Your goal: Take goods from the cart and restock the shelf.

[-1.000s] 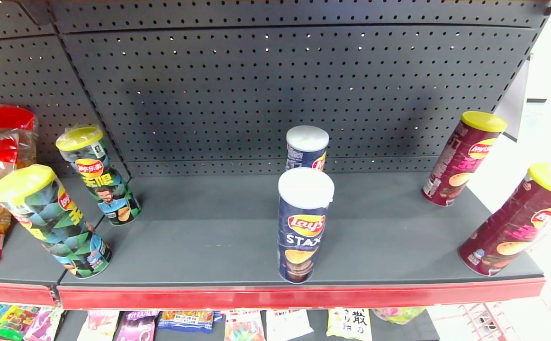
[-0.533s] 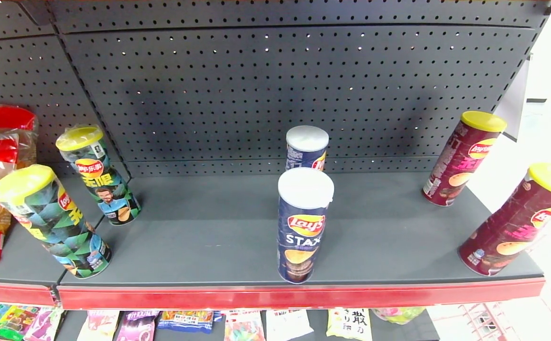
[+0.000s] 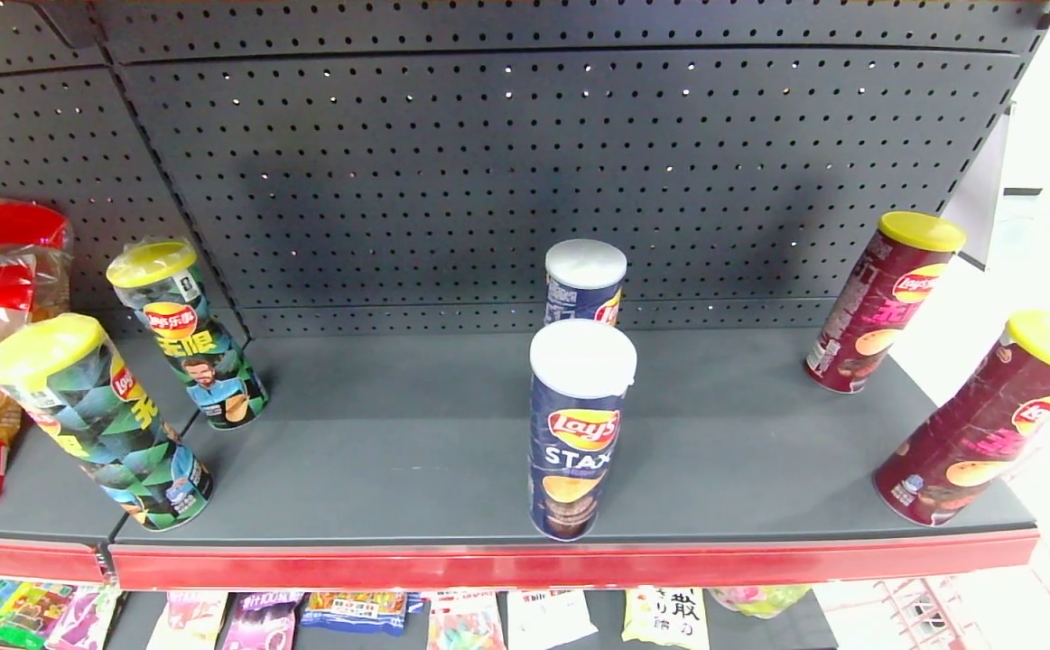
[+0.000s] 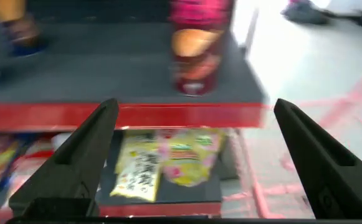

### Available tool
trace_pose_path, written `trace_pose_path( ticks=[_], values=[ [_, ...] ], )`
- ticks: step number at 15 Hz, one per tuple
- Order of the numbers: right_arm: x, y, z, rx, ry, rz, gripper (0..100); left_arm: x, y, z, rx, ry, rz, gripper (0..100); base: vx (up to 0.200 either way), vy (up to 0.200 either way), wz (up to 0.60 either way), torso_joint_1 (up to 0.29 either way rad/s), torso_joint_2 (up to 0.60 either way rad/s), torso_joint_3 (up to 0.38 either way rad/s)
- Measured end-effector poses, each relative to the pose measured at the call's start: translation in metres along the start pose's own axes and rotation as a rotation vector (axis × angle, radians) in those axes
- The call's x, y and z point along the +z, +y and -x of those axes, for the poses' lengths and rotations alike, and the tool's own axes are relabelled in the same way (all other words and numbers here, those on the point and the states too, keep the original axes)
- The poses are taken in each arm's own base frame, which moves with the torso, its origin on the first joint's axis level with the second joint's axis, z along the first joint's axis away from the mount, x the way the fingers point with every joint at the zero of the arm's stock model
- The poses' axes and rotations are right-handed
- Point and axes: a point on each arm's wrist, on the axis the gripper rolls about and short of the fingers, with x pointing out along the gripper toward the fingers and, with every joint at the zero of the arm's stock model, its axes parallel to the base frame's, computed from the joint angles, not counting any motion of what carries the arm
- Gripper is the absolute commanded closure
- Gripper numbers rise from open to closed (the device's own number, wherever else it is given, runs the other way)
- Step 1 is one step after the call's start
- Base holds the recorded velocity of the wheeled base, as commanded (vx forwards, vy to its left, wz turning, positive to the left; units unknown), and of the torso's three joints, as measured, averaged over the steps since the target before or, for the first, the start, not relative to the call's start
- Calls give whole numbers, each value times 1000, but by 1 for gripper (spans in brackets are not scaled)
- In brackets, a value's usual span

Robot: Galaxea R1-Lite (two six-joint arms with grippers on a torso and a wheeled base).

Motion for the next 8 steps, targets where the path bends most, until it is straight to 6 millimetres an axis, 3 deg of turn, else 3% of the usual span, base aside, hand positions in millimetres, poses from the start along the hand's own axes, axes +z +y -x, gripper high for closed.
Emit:
trace_pose_path(
  ticks=[2,4,8],
  values=[
    [-1,-1,0,-27,3,-55,0,0,0,0,0,0,0,0,0,0,0,0,0,0],
    [-4,3,0,139,25,-39,0,0,0,0,0,0,0,0,0,0,0,0,0,0],
    [-7,3,0,113,48,-30,0,0,0,0,0,0,0,0,0,0,0,0,0,0]
  ],
)
